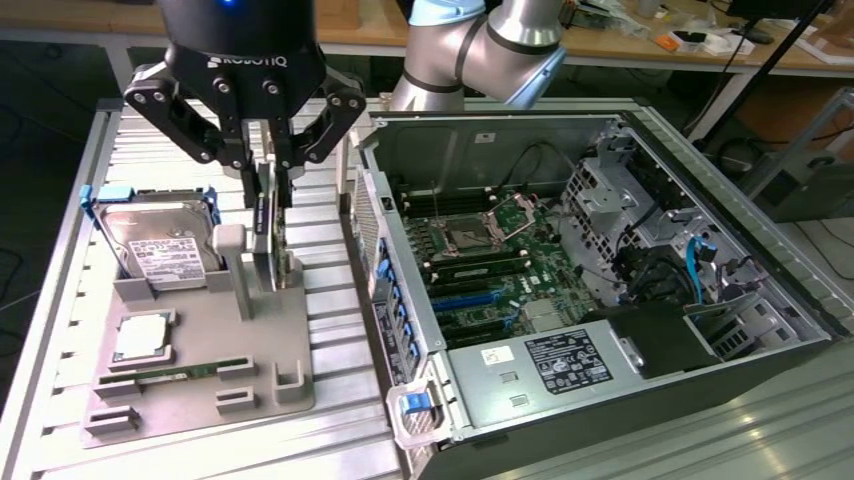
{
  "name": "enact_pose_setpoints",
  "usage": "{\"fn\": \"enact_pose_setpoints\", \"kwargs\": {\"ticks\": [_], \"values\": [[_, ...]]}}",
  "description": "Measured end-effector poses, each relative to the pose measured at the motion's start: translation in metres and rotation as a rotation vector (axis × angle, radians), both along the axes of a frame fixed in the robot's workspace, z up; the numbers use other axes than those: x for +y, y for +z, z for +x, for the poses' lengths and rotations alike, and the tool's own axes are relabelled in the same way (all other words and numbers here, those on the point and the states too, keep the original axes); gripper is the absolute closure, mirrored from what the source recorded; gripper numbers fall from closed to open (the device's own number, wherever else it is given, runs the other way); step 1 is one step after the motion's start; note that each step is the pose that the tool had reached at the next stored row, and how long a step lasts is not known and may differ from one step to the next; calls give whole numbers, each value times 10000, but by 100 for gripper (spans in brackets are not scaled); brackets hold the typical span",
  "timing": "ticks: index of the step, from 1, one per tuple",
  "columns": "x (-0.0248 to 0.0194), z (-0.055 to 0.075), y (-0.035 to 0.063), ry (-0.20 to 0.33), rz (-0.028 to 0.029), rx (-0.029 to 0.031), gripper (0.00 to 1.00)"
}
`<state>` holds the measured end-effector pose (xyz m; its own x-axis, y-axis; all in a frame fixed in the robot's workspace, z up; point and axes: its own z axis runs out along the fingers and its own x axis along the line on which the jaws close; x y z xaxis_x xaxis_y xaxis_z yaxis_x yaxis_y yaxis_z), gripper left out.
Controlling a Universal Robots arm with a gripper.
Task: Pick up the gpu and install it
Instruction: 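Pick up the gpu and move the gpu toward the slot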
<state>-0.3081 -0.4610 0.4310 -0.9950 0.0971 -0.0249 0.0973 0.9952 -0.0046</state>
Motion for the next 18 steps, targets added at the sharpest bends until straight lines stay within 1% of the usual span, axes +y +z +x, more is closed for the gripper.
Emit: {"fn": "enact_pose_setpoints", "kwargs": {"ticks": [2,18], "values": [[0,0,6,0,-9,0,73],[0,36,7,-1,-11,1,73]]}}
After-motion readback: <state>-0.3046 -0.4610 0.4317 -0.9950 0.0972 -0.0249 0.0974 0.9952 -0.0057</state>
